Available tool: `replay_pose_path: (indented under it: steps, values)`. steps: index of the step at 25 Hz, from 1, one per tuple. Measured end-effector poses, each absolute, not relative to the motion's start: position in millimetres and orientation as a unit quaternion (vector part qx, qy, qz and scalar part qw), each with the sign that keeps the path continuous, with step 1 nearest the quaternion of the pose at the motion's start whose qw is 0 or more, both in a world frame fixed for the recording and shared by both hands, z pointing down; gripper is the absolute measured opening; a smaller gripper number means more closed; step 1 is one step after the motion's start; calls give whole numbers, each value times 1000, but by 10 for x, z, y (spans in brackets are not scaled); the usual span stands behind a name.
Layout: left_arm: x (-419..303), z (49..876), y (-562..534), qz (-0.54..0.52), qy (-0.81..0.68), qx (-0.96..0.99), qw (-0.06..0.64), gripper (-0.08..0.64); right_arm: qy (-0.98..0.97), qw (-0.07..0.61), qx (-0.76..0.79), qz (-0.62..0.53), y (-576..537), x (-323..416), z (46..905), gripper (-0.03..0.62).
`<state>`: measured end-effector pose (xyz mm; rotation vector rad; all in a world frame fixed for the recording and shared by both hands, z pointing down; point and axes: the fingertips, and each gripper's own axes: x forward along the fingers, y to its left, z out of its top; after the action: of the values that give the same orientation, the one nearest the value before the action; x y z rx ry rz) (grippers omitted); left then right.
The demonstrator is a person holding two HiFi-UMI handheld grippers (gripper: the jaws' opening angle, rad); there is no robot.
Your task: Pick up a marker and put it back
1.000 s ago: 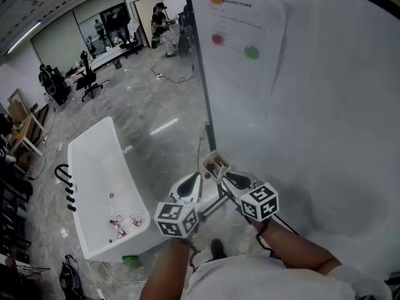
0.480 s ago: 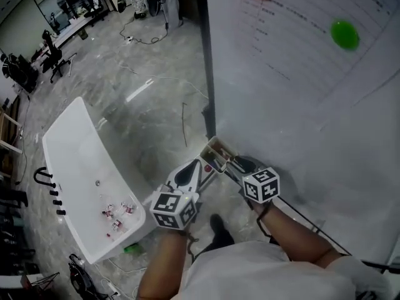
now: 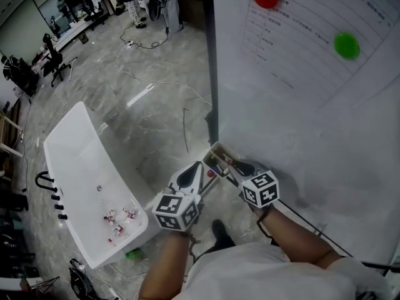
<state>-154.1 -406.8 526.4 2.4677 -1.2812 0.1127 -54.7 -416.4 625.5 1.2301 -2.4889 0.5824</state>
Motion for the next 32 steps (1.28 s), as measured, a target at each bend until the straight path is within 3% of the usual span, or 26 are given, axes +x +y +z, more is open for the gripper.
replay_pose_path:
  steps: [16,32]
  values:
    - [-1270,3764,-3748,-21,-464,884,53,5,-921,27,389,8,-3849,-568,3855,67]
    - [-1212,3584,-3488,-37,-465,883,51,5,-925,18,380,1,-3574,-512,3698,67]
